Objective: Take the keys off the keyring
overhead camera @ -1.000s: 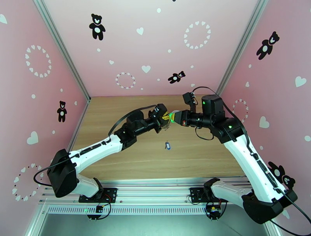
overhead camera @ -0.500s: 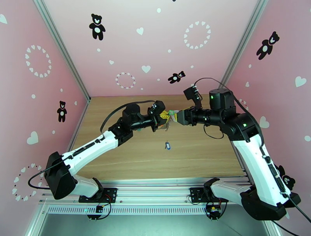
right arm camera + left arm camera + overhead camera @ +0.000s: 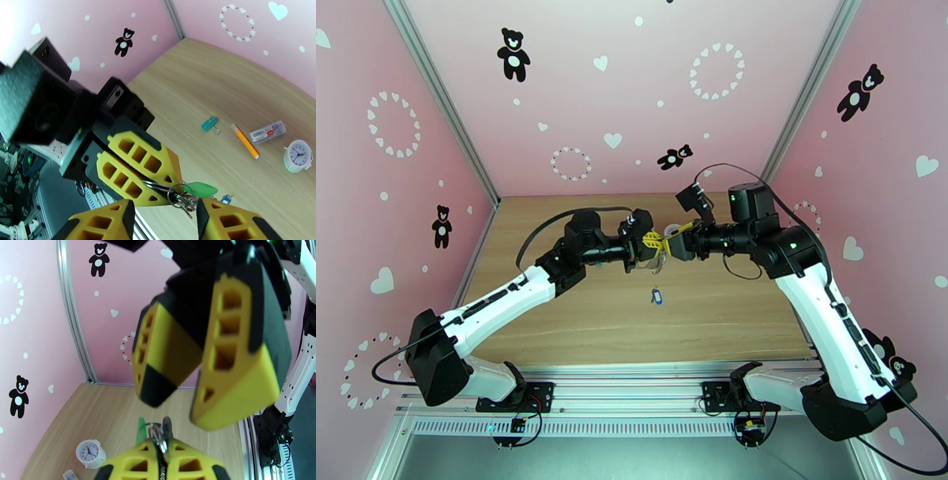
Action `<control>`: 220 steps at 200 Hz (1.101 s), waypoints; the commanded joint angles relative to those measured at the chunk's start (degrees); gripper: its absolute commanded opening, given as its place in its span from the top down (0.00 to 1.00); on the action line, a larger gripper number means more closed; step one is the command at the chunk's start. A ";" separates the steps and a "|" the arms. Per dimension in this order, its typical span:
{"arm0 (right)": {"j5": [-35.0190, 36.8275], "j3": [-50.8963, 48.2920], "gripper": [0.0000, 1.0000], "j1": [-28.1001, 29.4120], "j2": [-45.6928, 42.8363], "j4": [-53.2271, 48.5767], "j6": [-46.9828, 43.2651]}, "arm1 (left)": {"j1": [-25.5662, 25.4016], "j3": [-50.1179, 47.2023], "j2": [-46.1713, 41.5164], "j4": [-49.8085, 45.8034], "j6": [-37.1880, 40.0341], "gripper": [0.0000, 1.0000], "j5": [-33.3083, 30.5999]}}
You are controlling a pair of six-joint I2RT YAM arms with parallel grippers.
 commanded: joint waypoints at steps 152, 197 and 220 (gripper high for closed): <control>-38.67 -7.81 0.47 -10.92 0.71 9.98 -0.32 | 0.19 3.76 -1.88 -2.69 4.56 0.95 7.84; -39.86 -9.31 0.57 -10.81 0.70 5.70 -1.54 | 0.20 3.34 -2.21 -0.53 3.69 0.95 5.54; -39.05 -10.21 0.56 -10.77 1.17 4.64 -1.97 | 0.21 3.71 -2.24 -0.57 3.47 0.95 5.62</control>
